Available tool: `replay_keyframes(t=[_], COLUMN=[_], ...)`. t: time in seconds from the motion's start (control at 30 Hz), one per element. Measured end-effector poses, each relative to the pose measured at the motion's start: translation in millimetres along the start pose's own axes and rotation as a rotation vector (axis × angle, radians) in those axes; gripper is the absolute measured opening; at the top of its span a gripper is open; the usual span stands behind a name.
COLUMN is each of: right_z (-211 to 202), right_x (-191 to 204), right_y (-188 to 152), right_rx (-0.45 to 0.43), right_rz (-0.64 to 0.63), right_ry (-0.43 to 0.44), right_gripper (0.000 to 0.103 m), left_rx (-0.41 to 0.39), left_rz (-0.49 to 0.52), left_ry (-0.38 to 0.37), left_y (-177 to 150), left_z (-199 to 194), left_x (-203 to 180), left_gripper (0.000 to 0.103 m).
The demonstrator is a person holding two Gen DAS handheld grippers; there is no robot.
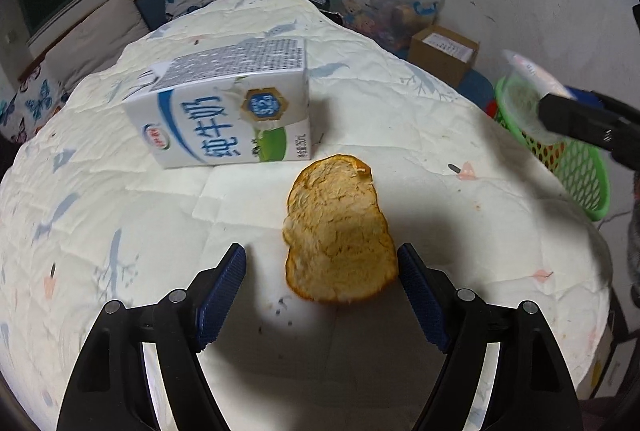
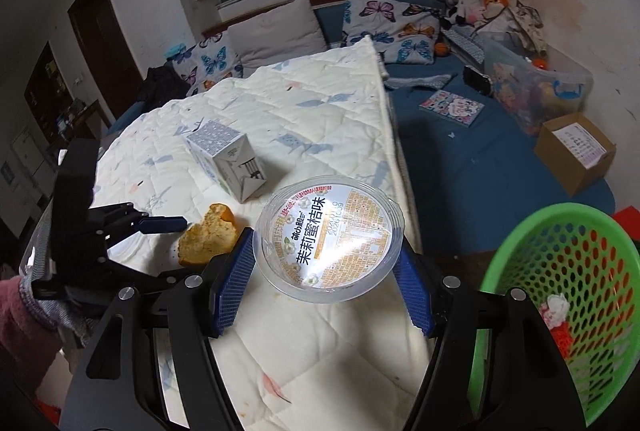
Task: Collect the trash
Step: 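Grasp the clear labeled plastic tub with the right gripper while the left grasps the bread slice, then carry the plastic tub into the green basket and open the right gripper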
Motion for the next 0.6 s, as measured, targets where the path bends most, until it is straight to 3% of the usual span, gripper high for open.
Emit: replay_keyframes(t=[0.23, 0.4, 0.6], right_z=[-12, -22, -36], right_x=[-24, -45, -64], right_y=[-6, -9, -13], right_rx=[-0.006, -0.019, -0.039], right_rz=[0.037, 0.072, 0.108], right_ry=[-0.056, -0.097, -0.132], right_gripper=[0.067, 0.067, 0.067], left_rx=[-0.014, -0.030, -0.048], left_rz=[0.025, 0.022, -0.026], left_ry=[-0.019, -0.030, -0.038], left_y=[8, 8, 9], left_z=[7, 6, -3], left_x=[-1, -4, -1], left_gripper=[0.069, 0.052, 0.041])
Point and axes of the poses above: each gripper's, at about its wrist camera, not at the fingertips, and z roughly the way its jaws point, x to its left, y to its top, the point moved 4 cm from there along z, roughly the way its jaws point, and after that the axes turned 3 degrees about x, right-handed, at the moved point
